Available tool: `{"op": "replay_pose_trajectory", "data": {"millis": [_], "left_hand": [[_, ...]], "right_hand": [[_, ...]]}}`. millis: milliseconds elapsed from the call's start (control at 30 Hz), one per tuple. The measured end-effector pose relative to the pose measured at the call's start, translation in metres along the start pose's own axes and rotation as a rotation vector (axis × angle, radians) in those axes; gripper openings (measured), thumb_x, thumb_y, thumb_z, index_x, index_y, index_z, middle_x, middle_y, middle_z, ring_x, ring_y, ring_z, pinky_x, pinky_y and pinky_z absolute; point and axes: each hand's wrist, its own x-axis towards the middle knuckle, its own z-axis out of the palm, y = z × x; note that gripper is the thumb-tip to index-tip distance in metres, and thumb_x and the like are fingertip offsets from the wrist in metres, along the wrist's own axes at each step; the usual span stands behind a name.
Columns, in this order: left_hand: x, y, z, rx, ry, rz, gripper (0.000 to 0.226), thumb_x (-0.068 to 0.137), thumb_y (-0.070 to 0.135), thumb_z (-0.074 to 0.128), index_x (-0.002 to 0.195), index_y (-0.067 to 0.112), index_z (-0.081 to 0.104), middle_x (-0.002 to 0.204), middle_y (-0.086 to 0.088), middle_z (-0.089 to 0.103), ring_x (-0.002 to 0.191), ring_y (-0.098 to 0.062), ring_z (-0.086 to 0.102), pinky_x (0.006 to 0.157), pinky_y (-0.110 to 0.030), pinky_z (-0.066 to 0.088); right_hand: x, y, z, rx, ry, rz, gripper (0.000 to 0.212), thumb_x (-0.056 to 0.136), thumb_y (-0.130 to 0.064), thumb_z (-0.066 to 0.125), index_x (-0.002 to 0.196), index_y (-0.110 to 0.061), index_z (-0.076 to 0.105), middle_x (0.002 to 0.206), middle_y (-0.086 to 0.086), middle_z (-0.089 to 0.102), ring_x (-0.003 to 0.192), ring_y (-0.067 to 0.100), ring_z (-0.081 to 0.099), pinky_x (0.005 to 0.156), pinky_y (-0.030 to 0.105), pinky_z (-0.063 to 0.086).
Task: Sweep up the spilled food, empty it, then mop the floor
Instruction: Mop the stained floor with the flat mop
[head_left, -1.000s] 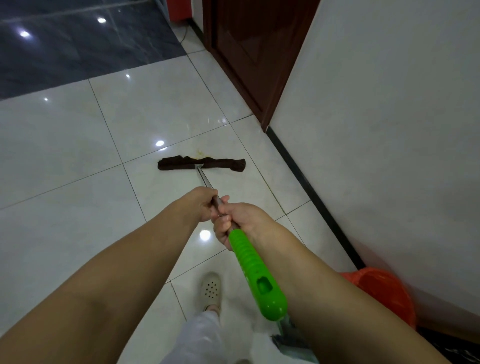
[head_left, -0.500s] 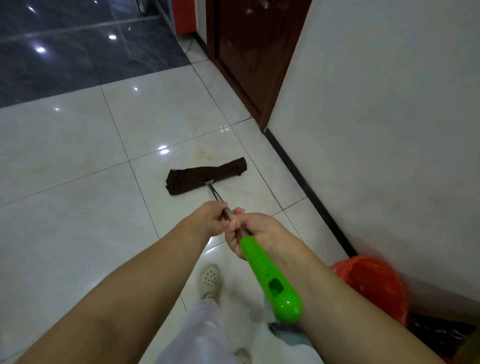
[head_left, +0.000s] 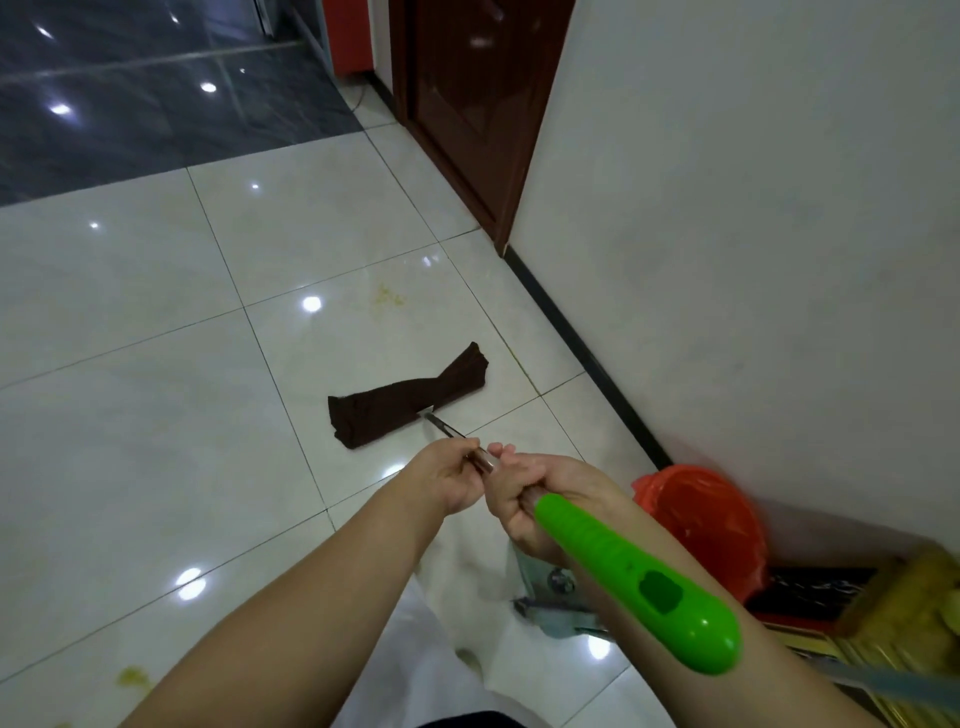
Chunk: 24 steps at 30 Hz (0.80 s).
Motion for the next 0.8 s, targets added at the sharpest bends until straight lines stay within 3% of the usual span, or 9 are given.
{"op": "replay_pose_trajectory", "data": {"millis": [67, 167, 233, 367, 433, 567, 800], "left_hand": [[0.000, -0.002, -0.002, 0.004, 0.019, -0.027, 0.019, 0.103, 0.014, 0.031, 0.105, -0.001, 0.042, 0.075, -0.013, 0.047, 0.069, -0.020, 0.051, 0.044, -0.039, 0.055], [0.005, -0.002, -0.006, -0.006, 0.046, -0.073, 0.027, 0.103, 0.018, 0.031, 0.088, -0.001, 0.043, 0.074, -0.012, 0.046, 0.064, -0.015, 0.047, 0.044, -0.029, 0.053], [0.010, 0.001, -0.008, -0.023, 0.070, -0.066, 0.023, 0.103, 0.017, 0.032, 0.088, 0.001, 0.041, 0.073, -0.011, 0.045, 0.061, -0.015, 0.045, 0.045, -0.026, 0.052], [0.019, 0.014, -0.003, -0.006, 0.106, -0.004, 0.010, 0.100, 0.010, 0.031, 0.093, 0.005, 0.037, 0.073, -0.010, 0.041, 0.056, -0.015, 0.041, 0.042, -0.022, 0.048], [0.021, 0.026, 0.000, -0.010, 0.118, 0.019, 0.009, 0.099, 0.006, 0.031, 0.091, 0.005, 0.037, 0.073, -0.010, 0.040, 0.055, -0.016, 0.040, 0.042, -0.020, 0.046], [0.027, 0.056, 0.000, -0.036, 0.121, 0.020, 0.006, 0.097, 0.004, 0.033, 0.093, 0.005, 0.036, 0.074, -0.010, 0.041, 0.053, -0.017, 0.042, 0.042, -0.020, 0.046], [0.051, 0.135, 0.017, -0.023, 0.112, 0.017, 0.007, 0.101, 0.011, 0.034, 0.100, 0.005, 0.038, 0.073, -0.010, 0.042, 0.054, -0.016, 0.042, 0.042, -0.020, 0.048]], "right_hand": [[0.001, 0.003, -0.005, -0.044, 0.009, 0.004, 0.015, 0.095, -0.002, 0.050, 0.082, -0.005, 0.057, 0.067, -0.003, 0.051, 0.035, 0.003, 0.037, 0.024, 0.011, 0.029], [0.003, 0.005, -0.007, -0.165, 0.009, 0.032, 0.020, 0.096, -0.003, 0.048, 0.082, -0.013, 0.056, 0.046, 0.009, 0.054, 0.021, 0.009, 0.033, 0.023, 0.011, 0.026], [0.006, 0.003, -0.006, -0.217, 0.021, 0.031, 0.021, 0.097, -0.003, 0.046, 0.084, -0.016, 0.057, 0.040, 0.013, 0.053, 0.021, 0.008, 0.032, 0.023, 0.011, 0.026], [0.016, -0.002, 0.006, -0.253, 0.030, 0.023, 0.024, 0.097, -0.003, 0.045, 0.086, -0.021, 0.057, 0.054, -0.002, 0.043, 0.021, 0.007, 0.030, 0.023, 0.011, 0.025], [0.022, -0.005, 0.017, -0.271, 0.036, 0.010, 0.025, 0.097, -0.003, 0.045, 0.094, -0.025, 0.057, 0.050, -0.002, 0.036, 0.021, 0.007, 0.029, 0.022, 0.011, 0.025], [0.035, -0.012, 0.045, -0.290, 0.038, 0.003, 0.032, 0.096, -0.001, 0.044, 0.107, -0.027, 0.058, 0.039, 0.002, 0.037, 0.021, 0.007, 0.030, 0.022, 0.010, 0.026], [0.066, -0.040, 0.117, -0.309, 0.052, 0.022, 0.033, 0.097, -0.002, 0.043, 0.108, -0.029, 0.057, 0.038, 0.004, 0.041, 0.021, 0.007, 0.030, 0.022, 0.010, 0.026]]}}
